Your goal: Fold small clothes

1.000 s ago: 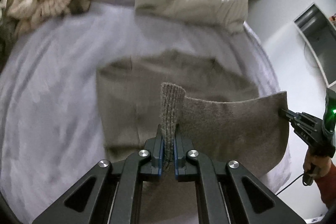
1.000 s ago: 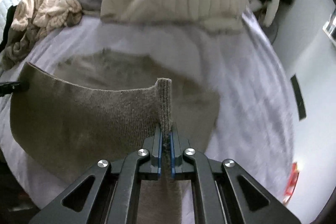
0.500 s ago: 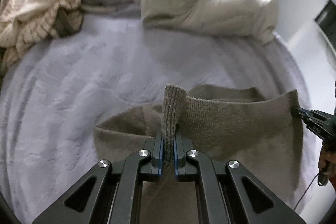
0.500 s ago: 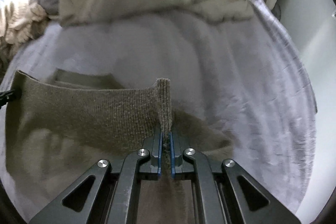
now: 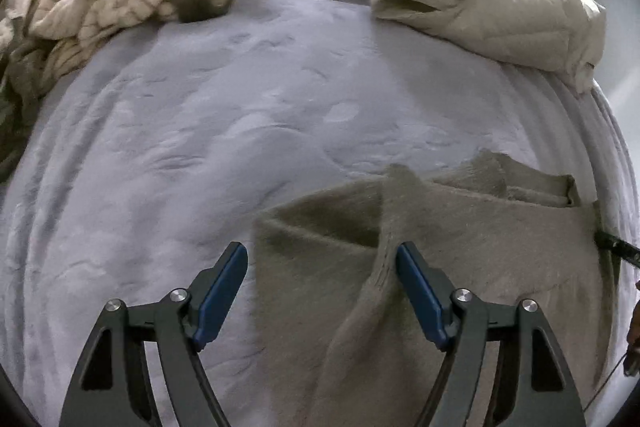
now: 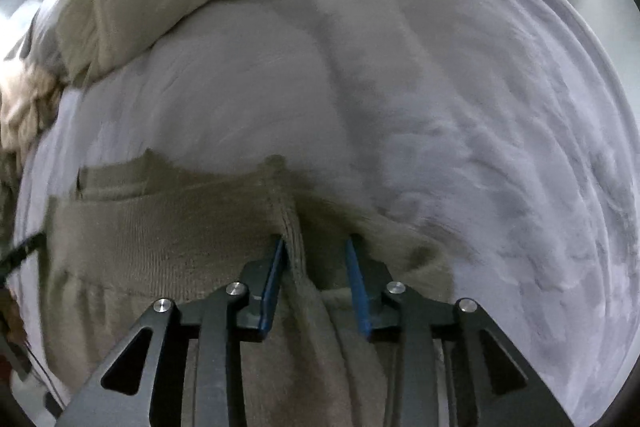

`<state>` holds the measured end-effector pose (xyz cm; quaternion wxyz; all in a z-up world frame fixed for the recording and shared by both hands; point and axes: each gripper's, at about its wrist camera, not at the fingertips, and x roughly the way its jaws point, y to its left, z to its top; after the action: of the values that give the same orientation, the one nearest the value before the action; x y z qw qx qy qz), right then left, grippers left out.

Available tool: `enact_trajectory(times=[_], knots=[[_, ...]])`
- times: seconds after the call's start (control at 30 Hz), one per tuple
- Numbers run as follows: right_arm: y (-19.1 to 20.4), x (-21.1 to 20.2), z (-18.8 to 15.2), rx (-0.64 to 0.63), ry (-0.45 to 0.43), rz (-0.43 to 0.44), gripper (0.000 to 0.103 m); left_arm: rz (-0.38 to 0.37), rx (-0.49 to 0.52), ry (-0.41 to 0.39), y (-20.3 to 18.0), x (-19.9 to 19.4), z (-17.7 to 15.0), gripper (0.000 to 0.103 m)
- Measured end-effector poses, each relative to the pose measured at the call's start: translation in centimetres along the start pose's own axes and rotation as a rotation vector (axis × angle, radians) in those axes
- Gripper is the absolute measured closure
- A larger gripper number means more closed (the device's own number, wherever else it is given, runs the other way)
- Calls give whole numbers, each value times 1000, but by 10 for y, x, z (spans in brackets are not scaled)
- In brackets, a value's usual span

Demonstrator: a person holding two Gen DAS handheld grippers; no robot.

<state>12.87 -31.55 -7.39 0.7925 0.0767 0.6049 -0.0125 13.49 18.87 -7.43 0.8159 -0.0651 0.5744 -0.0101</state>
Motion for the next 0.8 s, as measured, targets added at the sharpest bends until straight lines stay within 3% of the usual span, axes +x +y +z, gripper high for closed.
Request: enact_trajectory(times=[0.1,0.27,0.5,0.8], knots=[[-12,-11,-1,46,-10,-8,61,-7,-9,6,12,-15,-9,26],[-28,-38,-28,150,-27,54,56,-91,-87,55,33,-36,-32,26],[-45,-67,-101,332,24,264,51,-165,-212,116,55,-61,-83,26],[-21,-70,-198,486,143,536,46,-238,-362,218,61,-71,-157,26]])
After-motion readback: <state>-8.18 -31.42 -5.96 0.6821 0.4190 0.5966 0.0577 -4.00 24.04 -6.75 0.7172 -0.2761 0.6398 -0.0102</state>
